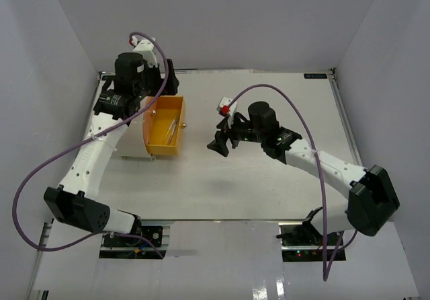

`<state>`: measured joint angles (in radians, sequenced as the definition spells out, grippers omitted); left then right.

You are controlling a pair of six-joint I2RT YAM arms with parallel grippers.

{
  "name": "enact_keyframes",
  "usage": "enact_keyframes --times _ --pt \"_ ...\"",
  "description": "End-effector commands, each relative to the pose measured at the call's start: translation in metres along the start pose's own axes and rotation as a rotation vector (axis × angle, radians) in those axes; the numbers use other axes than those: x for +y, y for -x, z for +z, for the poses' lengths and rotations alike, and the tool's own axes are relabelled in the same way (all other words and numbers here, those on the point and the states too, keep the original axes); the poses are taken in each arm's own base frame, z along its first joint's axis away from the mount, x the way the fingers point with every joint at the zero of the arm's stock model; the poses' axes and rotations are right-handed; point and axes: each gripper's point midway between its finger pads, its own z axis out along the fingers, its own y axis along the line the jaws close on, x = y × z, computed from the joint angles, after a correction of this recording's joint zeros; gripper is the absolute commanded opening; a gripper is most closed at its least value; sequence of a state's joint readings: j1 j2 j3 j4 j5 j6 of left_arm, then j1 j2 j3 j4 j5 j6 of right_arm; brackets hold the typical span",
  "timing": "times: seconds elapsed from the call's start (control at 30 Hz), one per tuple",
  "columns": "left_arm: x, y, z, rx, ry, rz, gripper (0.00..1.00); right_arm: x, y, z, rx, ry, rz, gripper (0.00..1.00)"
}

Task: Sort the stationery into containers
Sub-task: Place the pen in the drawer, then close the drawer in the storage box.

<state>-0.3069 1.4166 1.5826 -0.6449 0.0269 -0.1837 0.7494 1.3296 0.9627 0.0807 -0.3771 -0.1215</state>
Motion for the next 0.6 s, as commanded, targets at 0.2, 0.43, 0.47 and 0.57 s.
enact_keyframes --times 0.2,0.43,0.47,0.57 --pt "0.108 0.043 -0.038 -0.302 0.323 -0.103 0.98 -0.01 0.029 0.077 -0.092 0.258 -0.163 0.92" --pt "0.13 0.017 -0.022 -0.308 0.305 -0.113 0.98 -0.022 0.02 0.117 -0.082 0.316 -0.171 0.95" --pt "0.131 0.013 -0.02 -0.305 0.306 -0.112 0.98 -0.023 0.021 0.121 -0.089 0.323 -0.176 0.95" --pt "0.133 -0.002 -0.012 -0.276 0.302 -0.114 0.98 -0.024 0.016 0.136 -0.094 0.351 -0.176 0.95"
